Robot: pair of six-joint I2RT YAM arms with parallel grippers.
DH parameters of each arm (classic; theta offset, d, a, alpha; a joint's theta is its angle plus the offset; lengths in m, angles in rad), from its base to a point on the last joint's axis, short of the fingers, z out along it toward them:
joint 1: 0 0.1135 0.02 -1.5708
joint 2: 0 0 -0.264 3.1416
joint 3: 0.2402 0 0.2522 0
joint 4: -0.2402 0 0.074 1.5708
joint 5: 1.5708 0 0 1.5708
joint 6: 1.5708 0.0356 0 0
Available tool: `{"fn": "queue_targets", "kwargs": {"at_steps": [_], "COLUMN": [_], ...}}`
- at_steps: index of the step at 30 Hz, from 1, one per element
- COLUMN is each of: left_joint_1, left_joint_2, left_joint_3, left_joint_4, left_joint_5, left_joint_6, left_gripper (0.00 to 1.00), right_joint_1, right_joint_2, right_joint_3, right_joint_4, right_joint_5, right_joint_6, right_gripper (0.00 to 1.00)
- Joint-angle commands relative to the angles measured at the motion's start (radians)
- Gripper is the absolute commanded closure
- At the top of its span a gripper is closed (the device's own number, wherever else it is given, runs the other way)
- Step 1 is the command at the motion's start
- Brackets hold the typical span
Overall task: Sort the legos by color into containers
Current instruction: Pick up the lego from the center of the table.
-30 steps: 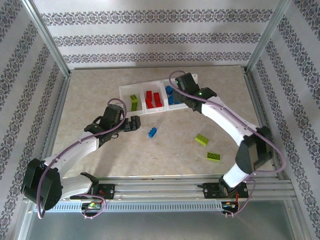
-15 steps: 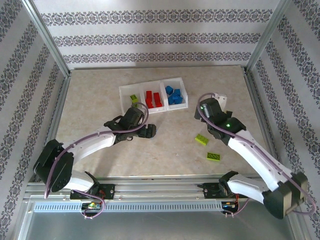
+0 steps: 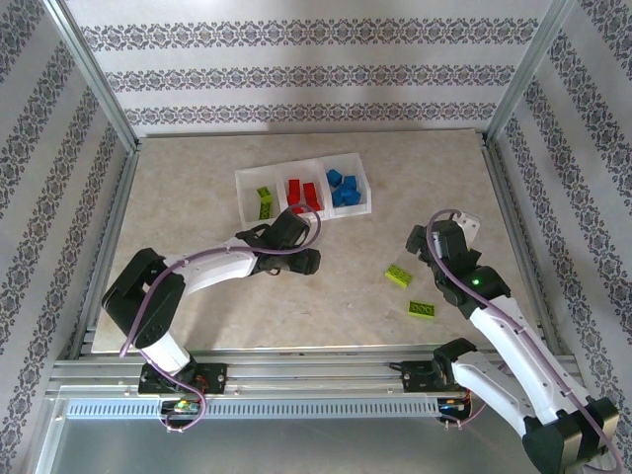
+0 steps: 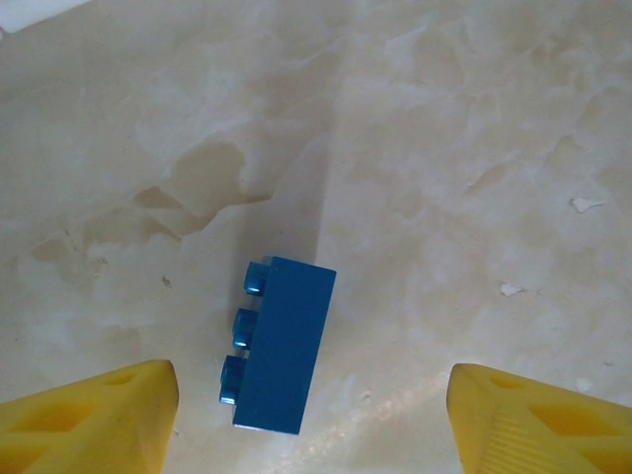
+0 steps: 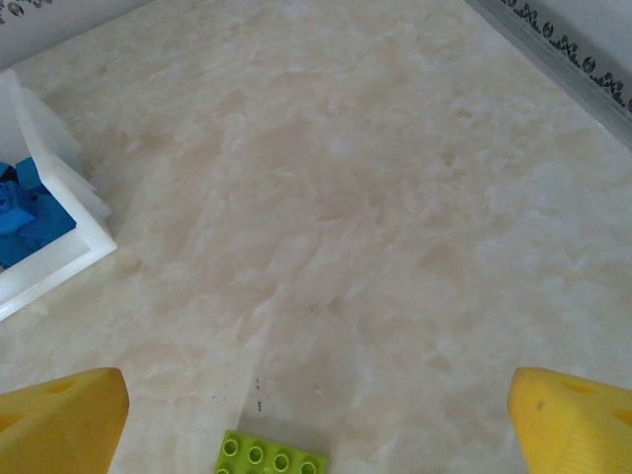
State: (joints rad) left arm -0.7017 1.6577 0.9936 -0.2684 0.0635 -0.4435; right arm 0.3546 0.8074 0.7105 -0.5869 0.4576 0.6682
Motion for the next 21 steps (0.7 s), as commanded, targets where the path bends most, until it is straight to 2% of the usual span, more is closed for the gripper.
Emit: {"fn": "queue_targets", "kwargs": {"at_steps": [1, 5, 16, 21], "left_joint_1": [-0.013, -0.013, -0.013, -0.013], "left_joint_2": [0.036, 0.067, 0.127, 0.124], "left_joint_3": [0.033, 0.048, 0.076, 0.097], "left_joint_4": [-0.058, -0.072, -0.055, -0.051], "left_joint_5": [-0.051, -0.088, -0.088, -0.085], "left_joint_6": [0.021, 0.022, 0.02, 0.017], "left_gripper": [0.31, 0.37, 0.66, 0.71], "right_joint_1": [-0.015, -0.023, -0.074, -0.127], "right_joint_2": [-0.001, 0.01, 0.0, -0.023], "right_joint_3": [-0.014, -0.03, -0.085, -0.127], "right_joint_4": [0.006, 0.038, 0.097, 0.148], "right_joint_5": [-0.048, -0.08, -0.148, -0.224], "right_joint_6": [0.024, 0.009, 0.021, 0.042], "right_gripper": [0.02, 0.02, 0.01, 0.02]}}
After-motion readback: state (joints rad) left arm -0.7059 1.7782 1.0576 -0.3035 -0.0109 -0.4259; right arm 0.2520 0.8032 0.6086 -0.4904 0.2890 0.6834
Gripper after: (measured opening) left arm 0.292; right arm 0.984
